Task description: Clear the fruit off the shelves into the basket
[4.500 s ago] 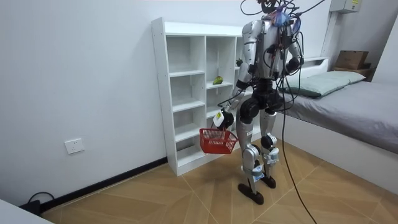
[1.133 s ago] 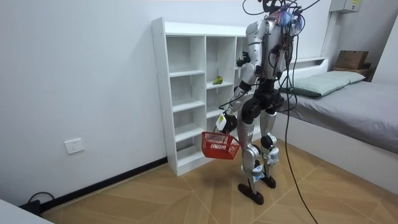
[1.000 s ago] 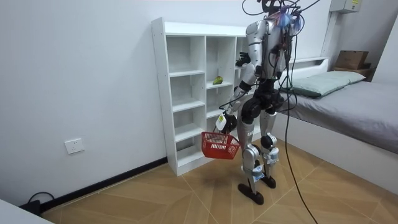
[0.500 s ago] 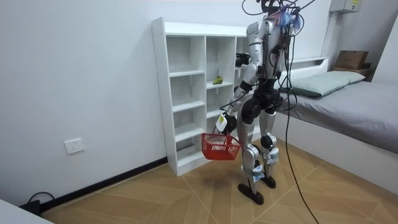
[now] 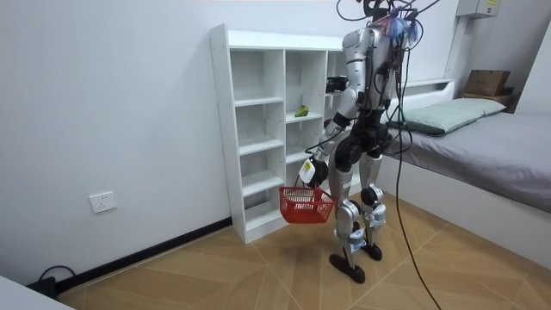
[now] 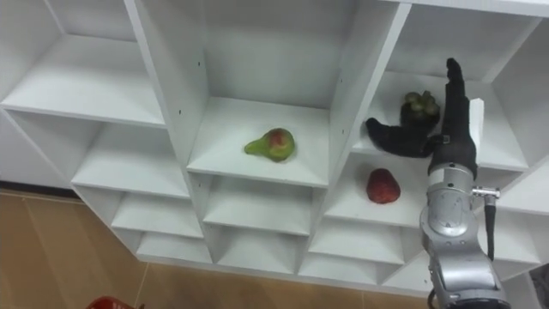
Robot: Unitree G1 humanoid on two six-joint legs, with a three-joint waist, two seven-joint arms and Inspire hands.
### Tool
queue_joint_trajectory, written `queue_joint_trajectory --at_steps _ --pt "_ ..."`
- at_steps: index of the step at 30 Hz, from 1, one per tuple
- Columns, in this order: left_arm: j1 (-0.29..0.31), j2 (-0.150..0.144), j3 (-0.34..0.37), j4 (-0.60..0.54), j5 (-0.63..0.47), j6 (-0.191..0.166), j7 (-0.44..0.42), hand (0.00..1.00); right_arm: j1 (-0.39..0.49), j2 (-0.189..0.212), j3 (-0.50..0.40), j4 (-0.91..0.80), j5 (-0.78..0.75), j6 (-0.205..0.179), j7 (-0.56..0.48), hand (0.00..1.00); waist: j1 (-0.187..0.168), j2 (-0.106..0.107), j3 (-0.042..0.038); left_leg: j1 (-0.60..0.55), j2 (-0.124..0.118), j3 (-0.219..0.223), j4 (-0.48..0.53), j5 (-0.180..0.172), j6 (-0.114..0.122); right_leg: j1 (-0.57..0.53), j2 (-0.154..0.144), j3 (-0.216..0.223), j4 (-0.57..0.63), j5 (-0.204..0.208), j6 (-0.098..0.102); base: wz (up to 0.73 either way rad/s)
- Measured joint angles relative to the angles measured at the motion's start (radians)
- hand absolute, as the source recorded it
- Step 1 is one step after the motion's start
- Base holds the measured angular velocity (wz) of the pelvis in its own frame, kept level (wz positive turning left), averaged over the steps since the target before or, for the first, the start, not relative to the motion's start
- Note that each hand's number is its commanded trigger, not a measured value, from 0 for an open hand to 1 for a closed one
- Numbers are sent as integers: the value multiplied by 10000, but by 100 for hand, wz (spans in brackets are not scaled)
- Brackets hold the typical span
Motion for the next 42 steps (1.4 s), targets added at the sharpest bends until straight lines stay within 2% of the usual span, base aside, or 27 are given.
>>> queue_joint_trajectory --at_steps 13,21,25,28,34,35,36,37,42 --pt "94 0 -75 6 -44 -2 4 100 0 0 18 162 -2 -20 149 0 11 -59 41 17 -16 18 -2 1 0 16 5 8 4 0 0 0" --pt "226 -3 -66 34 1 13 20 100 3 31 4 670 -7 -306 452 0 -62 -44 56 180 -2 18 -15 -2 -1 205 -3 -52 -21 -7 13 2" --pt "221 -15 -89 28 0 143 20 100 -4 45 -8 1044 50 -433 663 0 -53 -47 -7 211 -1 -34 2 -4 -2 263 -3 -97 -18 -7 13 3" --pt "211 -90 -86 28 5 209 25 100 -52 59 -25 1189 36 -501 768 0 -50 51 -39 318 -11 -31 -5 -5 0 357 -4 -78 -14 -7 13 0" --pt "92 -110 -78 27 -5 222 93 100 -286 63 -23 1798 40 -601 1090 0 -10 102 -53 460 5 -37 -48 -9 -3 506 0 -69 -13 -7 12 0" --pt "64 -111 -77 27 -6 240 105 100 -387 63 -30 1961 41 -605 1134 10 -12 102 -54 468 5 -54 -40 -10 -1 522 -5 -70 -12 -7 12 0" --pt "35 -111 -78 26 -6 279 122 100 -455 63 -72 2085 41 -605 1160 86 -13 100 -54 467 -1 -61 -29 -11 0 523 -13 -72 -6 -7 12 0" --pt "19 -111 -77 26 -5 311 132 100 -489 65 -105 2130 40 -604 1162 100 -12 100 -55 465 -3 -62 -25 -12 1 524 -15 -72 -4 -7 12 0" --pt "-16 -113 -74 158 -3 549 457 100 -562 119 -446 2450 2 -612 1144 100 -14 89 -78 486 -21 -68 4 -12 2 560 -21 -85 13 -5 12 0"
